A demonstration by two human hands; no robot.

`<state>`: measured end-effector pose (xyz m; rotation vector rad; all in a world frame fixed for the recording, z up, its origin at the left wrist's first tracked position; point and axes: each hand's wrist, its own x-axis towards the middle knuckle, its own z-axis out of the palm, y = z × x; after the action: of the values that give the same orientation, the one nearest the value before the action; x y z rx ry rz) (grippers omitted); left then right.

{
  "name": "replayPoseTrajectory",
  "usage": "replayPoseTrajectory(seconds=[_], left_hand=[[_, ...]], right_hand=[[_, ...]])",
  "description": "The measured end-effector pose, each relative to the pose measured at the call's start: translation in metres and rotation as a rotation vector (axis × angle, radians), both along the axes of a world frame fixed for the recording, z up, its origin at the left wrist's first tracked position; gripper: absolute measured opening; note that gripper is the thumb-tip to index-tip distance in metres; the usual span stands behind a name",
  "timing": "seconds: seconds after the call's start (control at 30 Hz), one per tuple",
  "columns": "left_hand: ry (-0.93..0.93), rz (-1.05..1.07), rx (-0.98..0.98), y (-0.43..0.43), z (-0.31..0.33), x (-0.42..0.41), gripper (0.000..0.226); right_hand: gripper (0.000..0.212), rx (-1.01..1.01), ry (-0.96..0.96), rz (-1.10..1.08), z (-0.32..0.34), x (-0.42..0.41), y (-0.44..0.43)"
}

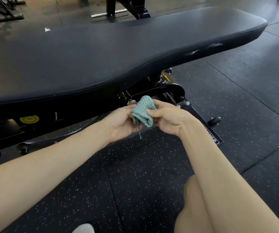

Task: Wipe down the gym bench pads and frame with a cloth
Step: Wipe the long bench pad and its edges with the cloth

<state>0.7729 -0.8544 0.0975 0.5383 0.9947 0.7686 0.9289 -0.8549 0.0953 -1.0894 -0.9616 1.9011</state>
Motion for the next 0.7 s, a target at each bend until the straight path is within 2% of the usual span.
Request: replayPoseTrajectory(seconds=[0.13,0.23,0.27,0.33,0.43,0.6,0.7], left_hand=[[0.2,-0.125,0.076,-0.003,0.009,-0.01,0.02],[0.486,-0.093,0.129,-0.007,0.01,-0.014,0.024],[0.648,-0.107,0.198,-0.009,0.011,-0.016,0.025],[0.945,-0.172,0.402,-0.011,0.013,-0.02,0.023],[1.238,-0.217,0.706,-0.017,0.024,-0.027,0.021],[1.483,-0.125,0.963,-0.036,0.036,-0.045,0.019],[1.665,-0.091,1.398,-0.046,0.039,-0.055,0.018]], right_hand=[[0.018,0.026,-0.052,-0.131,0.006,-0.012,0.002],[0.024,0.322,-0.39,-0.425,0.008,-0.023,0.003],[0.026,0.452,-0.486,-0.513,0.01,-0.027,0.003],[0.027,0.61,-0.517,-0.639,0.015,-0.037,0.001],[0.026,0.66,-0.521,-0.722,0.016,-0.054,0.002],[0.015,0.66,-0.482,-0.881,0.012,-0.081,0.003],[0.014,0.706,-0.494,-0.929,0.008,-0.092,0.001]])
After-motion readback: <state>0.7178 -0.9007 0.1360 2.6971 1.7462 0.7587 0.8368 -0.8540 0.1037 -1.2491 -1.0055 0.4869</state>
